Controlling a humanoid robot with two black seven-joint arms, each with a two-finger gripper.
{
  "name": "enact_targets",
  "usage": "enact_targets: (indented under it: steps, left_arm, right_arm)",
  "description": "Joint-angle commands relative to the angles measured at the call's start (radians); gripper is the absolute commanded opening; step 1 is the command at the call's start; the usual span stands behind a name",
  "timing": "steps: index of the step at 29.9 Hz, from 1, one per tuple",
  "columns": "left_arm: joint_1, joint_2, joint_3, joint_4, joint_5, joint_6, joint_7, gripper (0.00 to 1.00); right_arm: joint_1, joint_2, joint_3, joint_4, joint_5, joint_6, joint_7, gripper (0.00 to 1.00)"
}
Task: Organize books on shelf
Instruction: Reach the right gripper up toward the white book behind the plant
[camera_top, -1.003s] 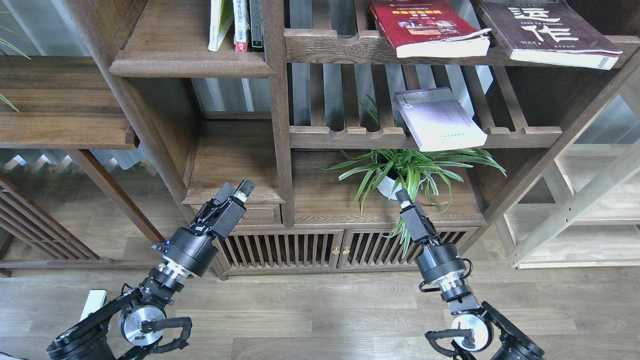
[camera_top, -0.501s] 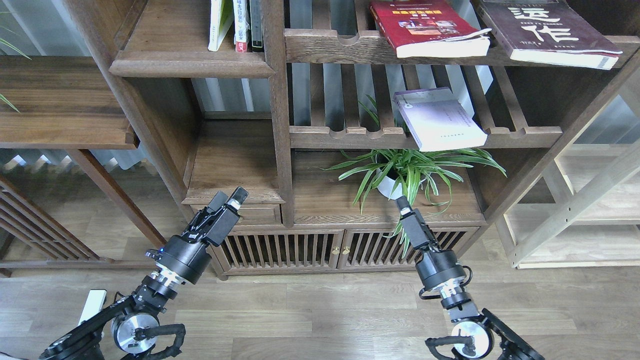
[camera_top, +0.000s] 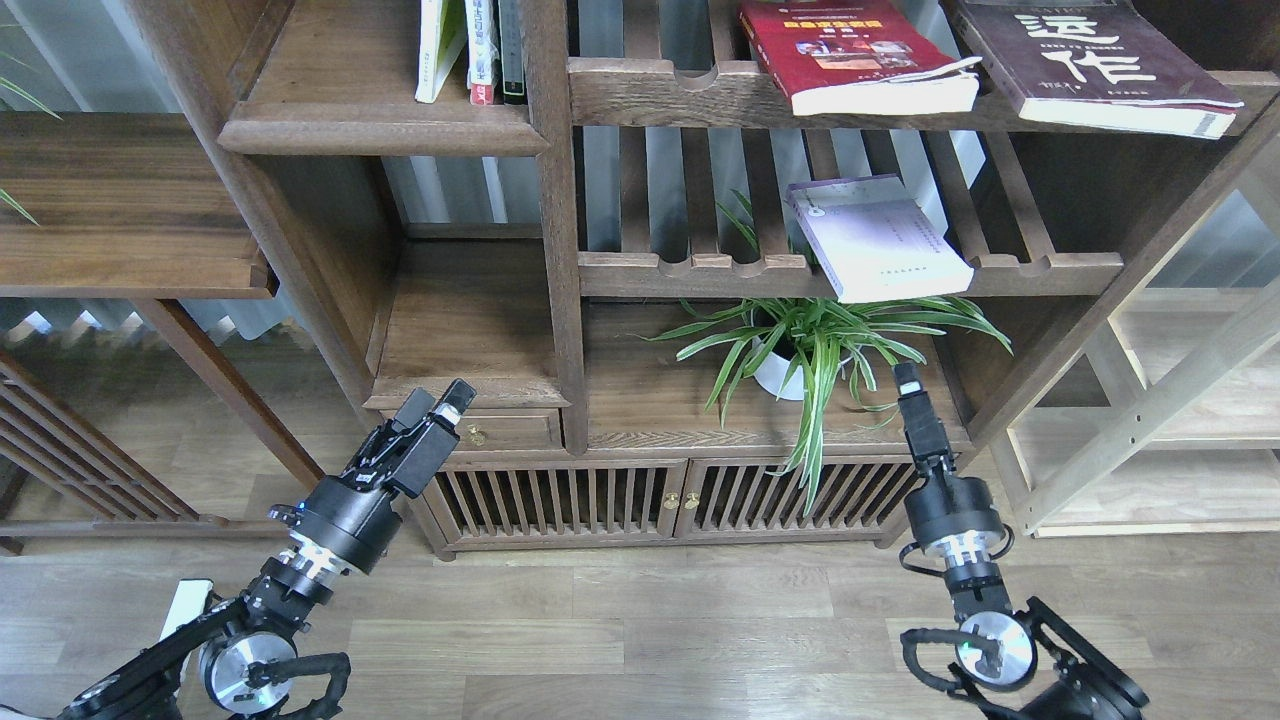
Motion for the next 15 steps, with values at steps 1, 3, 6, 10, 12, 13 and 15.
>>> enact_targets:
  steps: [1, 3, 6, 10, 12, 13, 15]
  left_arm:
    - [0.010, 0.002, -0.002, -0.006, 0.000, 0.000, 0.000, 0.99]
    - [0.012, 0.002, -0.002, -0.007, 0.000, 0.000, 0.000, 0.99]
    - [0.017, 0.000, -0.008, -0.009, 0.000, 0.000, 0.000, 0.99]
    - [0.021, -0.002, -0.008, -0.010, 0.000, 0.000, 0.000, 0.99]
    - [0.026, 0.000, -0.012, -0.015, 0.000, 0.000, 0.000, 0.99]
    - [0.027, 0.000, -0.014, -0.015, 0.000, 0.000, 0.000, 0.99]
    - [0.032, 0.000, -0.016, -0.017, 0.000, 0.000, 0.000, 0.99]
  right_arm:
    - [0.033, 0.023, -0.014, -0.023, 0.006, 0.000, 0.000, 1.00]
    - [0.036, 0.035, -0.019, -0.023, 0.006, 0.000, 0.000, 1.00]
    - [0.039, 0.045, -0.028, -0.025, 0.004, 0.000, 0.000, 1.00]
    - [0.065, 0.074, -0.045, -0.025, 0.003, 0.000, 0.000, 1.00]
    - [0.073, 0.072, -0.045, -0.025, 0.003, 0.000, 0.000, 1.00]
    - [0.078, 0.069, -0.046, -0.026, 0.003, 0.000, 0.000, 1.00]
    - [0.085, 0.071, -0.046, -0.034, 0.003, 0.000, 0.000, 1.00]
